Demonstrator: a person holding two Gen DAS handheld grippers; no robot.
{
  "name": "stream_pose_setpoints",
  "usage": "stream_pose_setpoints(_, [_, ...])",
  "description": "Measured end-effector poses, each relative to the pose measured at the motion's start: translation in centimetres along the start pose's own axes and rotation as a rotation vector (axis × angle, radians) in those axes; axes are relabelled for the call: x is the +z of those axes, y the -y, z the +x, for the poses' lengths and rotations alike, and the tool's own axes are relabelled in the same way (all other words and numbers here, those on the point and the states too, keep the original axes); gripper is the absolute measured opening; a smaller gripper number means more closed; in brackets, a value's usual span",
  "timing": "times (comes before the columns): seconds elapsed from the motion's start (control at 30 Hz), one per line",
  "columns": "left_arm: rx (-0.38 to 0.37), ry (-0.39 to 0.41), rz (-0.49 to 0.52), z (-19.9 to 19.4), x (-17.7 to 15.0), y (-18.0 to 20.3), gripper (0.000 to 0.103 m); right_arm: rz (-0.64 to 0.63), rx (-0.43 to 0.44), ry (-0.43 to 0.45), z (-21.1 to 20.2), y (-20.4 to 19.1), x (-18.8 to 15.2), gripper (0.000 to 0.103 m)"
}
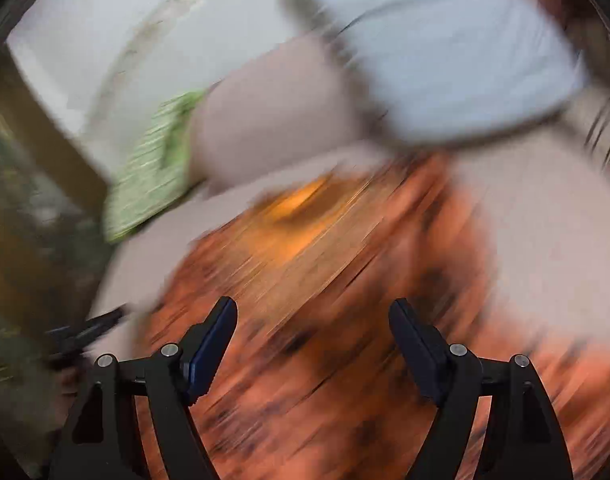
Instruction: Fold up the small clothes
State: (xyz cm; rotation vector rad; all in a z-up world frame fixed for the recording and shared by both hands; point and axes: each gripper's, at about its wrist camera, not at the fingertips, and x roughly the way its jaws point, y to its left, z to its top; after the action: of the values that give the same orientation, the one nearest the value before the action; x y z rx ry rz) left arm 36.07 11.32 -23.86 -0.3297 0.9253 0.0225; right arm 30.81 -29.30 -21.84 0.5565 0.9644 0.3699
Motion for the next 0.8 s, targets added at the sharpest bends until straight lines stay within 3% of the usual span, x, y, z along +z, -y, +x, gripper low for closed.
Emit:
stream_pose_setpoints(0.07, [-0.010,-0.033,-0.018,-2.1,-3.0,-0.7,0.057,-0.019,0.070,-0.083,0.9,-2.5,-4.1,0.078])
stream_pose_setpoints(0.17, [-0.046,-0.085,-0.067,-5.1,-8.1,-1.6,0.057,-0.057,0.089,-0.195,2.6,-5.4,-10.0,0.072])
stream_pose_setpoints(0.27, [-0.081,-0.136,-0.082,-6.9,-12.5,-1.3,0.057,-0.072,-0.002,-0.284,4.4,-6.3,-14.3,0.062])
stream_pose_setpoints(0.37, [-0.107,-0.179,-0.073,-7.7,-14.4,-0.8,0.056,-0.202,-0.111,-0.260,4.6,-8.4,-15.8,0.055])
stream_pose_setpoints(0.4, [-0.104,-0.183,-0.074,-8.0,-14.7,-0.7,0.056,-0.218,-0.135,-0.263,4.5,-8.9,-15.9,0.032])
stream_pose_setpoints(0.43, [-0.110,-0.180,-0.075,-8.6,-14.8,-0.7,0.056,-0.233,-0.138,-0.267,4.0,-9.2,-15.6,0.003])
stream_pose_setpoints(0.53, [-0.147,-0.165,-0.100,-10.0,-14.1,-1.0,0.057,-0.226,-0.111,-0.231,0.9,-10.3,-15.3,0.003])
stream_pose_setpoints(0.63, [-0.165,-0.153,-0.118,-10.9,-13.0,-1.8,0.057,-0.203,-0.142,-0.188,-0.7,-10.4,-15.7,0.003])
stream_pose_setpoints(0.77, [-0.177,-0.154,-0.132,-9.6,-10.7,-2.7,0.057,-0.108,-0.131,-0.267,1.7,-7.8,-16.7,0.003])
stream_pose_setpoints(0.8, [-0.178,-0.151,-0.135,-9.0,-9.9,-2.9,0.057,-0.100,-0.070,-0.262,1.6,-7.8,-16.9,0.008])
